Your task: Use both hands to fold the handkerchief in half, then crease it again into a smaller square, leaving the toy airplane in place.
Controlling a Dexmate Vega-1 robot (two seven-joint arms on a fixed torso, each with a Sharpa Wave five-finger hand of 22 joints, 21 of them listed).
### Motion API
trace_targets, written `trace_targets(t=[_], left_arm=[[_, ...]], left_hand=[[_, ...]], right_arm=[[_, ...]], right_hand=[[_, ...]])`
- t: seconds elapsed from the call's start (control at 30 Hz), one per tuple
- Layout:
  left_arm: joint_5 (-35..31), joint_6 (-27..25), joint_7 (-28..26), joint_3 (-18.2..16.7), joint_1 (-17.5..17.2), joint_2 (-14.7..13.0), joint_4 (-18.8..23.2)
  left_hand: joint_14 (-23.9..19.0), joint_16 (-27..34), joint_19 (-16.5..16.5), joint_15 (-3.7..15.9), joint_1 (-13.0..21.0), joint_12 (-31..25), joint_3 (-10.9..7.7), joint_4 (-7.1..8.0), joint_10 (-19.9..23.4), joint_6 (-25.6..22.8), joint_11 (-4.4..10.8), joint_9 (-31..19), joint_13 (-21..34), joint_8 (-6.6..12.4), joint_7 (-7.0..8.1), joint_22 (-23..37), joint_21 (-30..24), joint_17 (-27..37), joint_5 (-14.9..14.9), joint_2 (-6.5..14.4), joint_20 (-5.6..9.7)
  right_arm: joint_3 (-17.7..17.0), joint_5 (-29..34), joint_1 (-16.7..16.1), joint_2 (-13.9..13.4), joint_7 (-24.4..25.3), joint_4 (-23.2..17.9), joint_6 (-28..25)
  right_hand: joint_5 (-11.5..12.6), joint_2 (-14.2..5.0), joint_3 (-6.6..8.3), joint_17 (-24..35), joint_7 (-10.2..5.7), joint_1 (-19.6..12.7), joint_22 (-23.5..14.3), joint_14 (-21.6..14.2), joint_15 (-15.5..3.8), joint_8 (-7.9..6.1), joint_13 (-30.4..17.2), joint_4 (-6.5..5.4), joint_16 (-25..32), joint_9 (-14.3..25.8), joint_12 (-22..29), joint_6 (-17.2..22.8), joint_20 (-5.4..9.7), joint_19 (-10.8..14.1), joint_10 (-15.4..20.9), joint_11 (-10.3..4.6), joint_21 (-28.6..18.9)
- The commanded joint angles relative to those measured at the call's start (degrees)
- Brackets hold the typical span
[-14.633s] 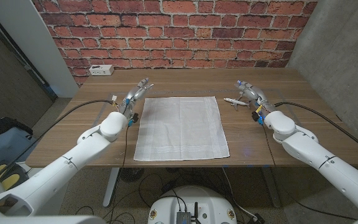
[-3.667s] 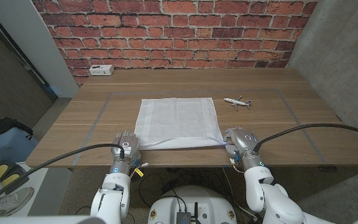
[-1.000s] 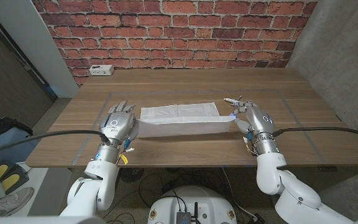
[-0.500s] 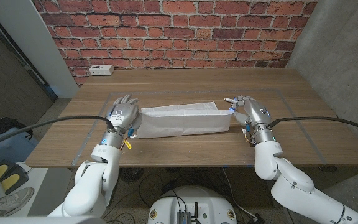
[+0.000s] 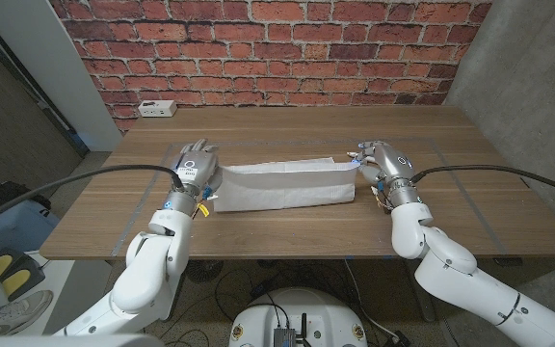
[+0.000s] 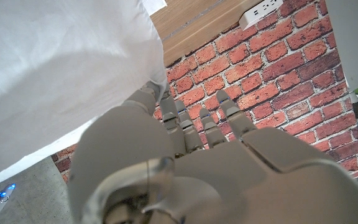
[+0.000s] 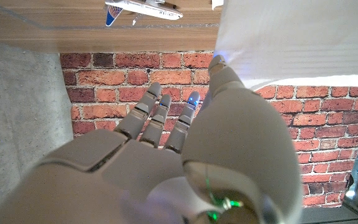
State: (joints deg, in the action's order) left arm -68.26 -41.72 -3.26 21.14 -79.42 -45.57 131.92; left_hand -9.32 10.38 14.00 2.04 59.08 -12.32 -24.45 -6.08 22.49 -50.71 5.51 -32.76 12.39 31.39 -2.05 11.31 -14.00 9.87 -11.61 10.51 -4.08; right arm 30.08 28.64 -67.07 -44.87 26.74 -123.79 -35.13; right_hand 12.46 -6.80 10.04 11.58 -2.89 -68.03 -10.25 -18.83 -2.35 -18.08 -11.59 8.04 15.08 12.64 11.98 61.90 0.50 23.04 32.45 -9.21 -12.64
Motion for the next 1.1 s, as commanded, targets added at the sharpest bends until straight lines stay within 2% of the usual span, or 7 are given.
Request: trace_targets(t=[0.03, 0.47, 0.77, 1.1], left_arm=[[1.2, -1.2, 1.5, 2.2, 4.3, -0.5, -2.0], [3.0, -2.5, 2.3, 3.7, 7.5, -1.3, -4.0], [7.4, -2.4, 1.2, 4.2, 9.9, -1.8, -6.8], [9.5, -3.2, 1.1, 6.6, 13.2, -2.7, -8.6]], left_hand=[[-0.2, 0.4, 0.0, 0.64, 0.6, -0.1, 0.09, -0.18, 0.6, 0.0, -0.04, -1.8, 0.2, 1.66, 0.41, 0.3, -0.4, 0.2, 0.2, 0.0, 0.11], [-0.2, 0.4, 0.0, 0.74, 0.8, -0.1, 0.26, -0.26, 0.7, -0.1, 0.04, -1.6, 0.3, 1.76, 0.27, 0.3, -0.4, 0.2, 0.3, 0.0, 0.14], [-0.4, 0.4, 0.2, 0.93, 1.0, -0.2, 0.36, -0.42, 0.9, -0.5, 0.23, -1.2, 0.3, 1.87, 0.32, 0.3, -0.6, 0.1, 0.3, -0.1, 0.23], [-0.6, 0.4, 0.3, 1.01, 1.2, -0.2, 0.51, -0.60, 1.1, -0.7, 0.29, -0.8, 0.3, 1.85, 0.24, 0.3, -0.6, 0.1, 0.4, -0.1, 0.32]], right_arm=[[1.6, -0.9, 4.7, 0.4, -2.5, 3.4, 1.1], [2.7, -2.7, 8.6, 1.2, -4.0, 7.3, 2.5], [4.5, -3.3, 12.5, 2.0, -6.2, 10.4, 2.5], [6.4, -3.5, 15.7, 2.6, -7.8, 13.1, 2.7]], right_hand=[[-0.3, -0.57, -0.16, 0.3, -0.26, -0.3, -0.2, -0.2, -8.80, 0.12, -0.1, -0.09, 0.2, 0.3, -0.3, 0.2, -0.14, 0.0, 0.2, -0.19, 0.3], [-0.3, -0.63, -0.29, 0.3, -0.26, -0.3, -0.2, -0.2, -8.82, 0.09, -0.1, -0.06, 0.2, 0.3, -0.3, 0.3, -0.16, -0.1, 0.4, -0.05, 0.4], [-0.3, -0.68, -0.37, 0.3, -0.25, -0.4, -0.2, -0.2, -8.73, 0.12, -0.1, -0.06, 0.2, 0.3, -0.4, 0.3, -0.24, -0.1, 0.2, -0.14, 0.4], [-0.3, -0.70, -0.44, 0.3, -0.27, -0.5, -0.2, -0.2, -8.69, 0.18, -0.1, -0.01, 0.2, 0.4, -0.4, 0.2, -0.30, -0.2, 0.2, -0.22, 0.4]])
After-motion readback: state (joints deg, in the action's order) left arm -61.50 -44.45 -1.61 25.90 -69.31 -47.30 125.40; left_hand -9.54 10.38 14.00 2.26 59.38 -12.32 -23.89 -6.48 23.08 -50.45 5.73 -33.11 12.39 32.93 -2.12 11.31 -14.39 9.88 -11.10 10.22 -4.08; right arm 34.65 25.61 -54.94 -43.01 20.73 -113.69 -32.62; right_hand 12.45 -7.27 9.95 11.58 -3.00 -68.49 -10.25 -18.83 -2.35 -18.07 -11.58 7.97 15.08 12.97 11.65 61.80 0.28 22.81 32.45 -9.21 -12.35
